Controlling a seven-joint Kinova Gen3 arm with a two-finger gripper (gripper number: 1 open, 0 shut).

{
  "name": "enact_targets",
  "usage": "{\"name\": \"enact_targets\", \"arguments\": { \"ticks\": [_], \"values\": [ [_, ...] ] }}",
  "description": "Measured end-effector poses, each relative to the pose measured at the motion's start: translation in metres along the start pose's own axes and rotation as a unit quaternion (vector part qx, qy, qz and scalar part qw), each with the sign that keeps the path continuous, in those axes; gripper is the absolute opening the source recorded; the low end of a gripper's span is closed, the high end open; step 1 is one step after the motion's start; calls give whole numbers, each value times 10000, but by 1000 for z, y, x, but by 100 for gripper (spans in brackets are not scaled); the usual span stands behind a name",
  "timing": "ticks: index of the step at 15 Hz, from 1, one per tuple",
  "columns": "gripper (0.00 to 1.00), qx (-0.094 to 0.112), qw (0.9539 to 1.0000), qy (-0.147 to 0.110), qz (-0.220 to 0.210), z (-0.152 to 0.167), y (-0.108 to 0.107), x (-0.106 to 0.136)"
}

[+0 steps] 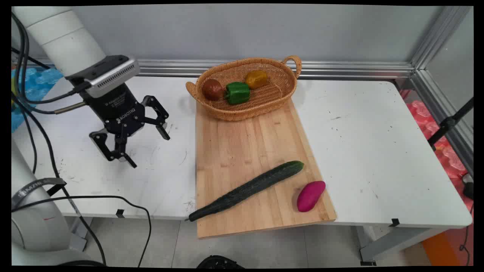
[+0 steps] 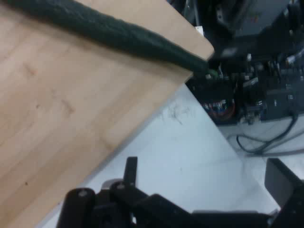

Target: Pick up the cucumber from the cutting board

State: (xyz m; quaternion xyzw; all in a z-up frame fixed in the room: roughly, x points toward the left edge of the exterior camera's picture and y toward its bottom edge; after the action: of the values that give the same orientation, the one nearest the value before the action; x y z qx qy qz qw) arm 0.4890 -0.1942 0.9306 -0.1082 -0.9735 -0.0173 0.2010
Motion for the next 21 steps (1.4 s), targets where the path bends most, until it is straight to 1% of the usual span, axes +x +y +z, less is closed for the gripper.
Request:
{"name": "enact_targets", "arguments": {
  "ticks": [2, 4, 6, 8, 9, 10, 13, 14, 18, 19, 21],
  "values": [
    [100, 48, 9997, 51, -228, 3, 0, 8],
    [100, 135, 9979, 135, -621, 9, -4, 23],
    [100, 229, 9947, 191, -979, 17, -10, 39],
    [100, 329, 9903, 222, -1328, 26, -16, 55],
    [100, 390, 9872, 229, -1529, 33, -21, 64],
    [100, 429, 9850, 227, -1653, 38, -24, 69],
    [100, 572, 9750, 189, -2140, 57, -36, 88],
    [100, 599, 9728, 178, -2232, 61, -39, 91],
    [100, 748, 9564, 63, -2821, 90, -53, 112],
    [100, 786, 9511, 21, -2986, 99, -57, 118],
    [100, 825, 9447, -37, -3173, 109, -61, 124]
  ]
}}
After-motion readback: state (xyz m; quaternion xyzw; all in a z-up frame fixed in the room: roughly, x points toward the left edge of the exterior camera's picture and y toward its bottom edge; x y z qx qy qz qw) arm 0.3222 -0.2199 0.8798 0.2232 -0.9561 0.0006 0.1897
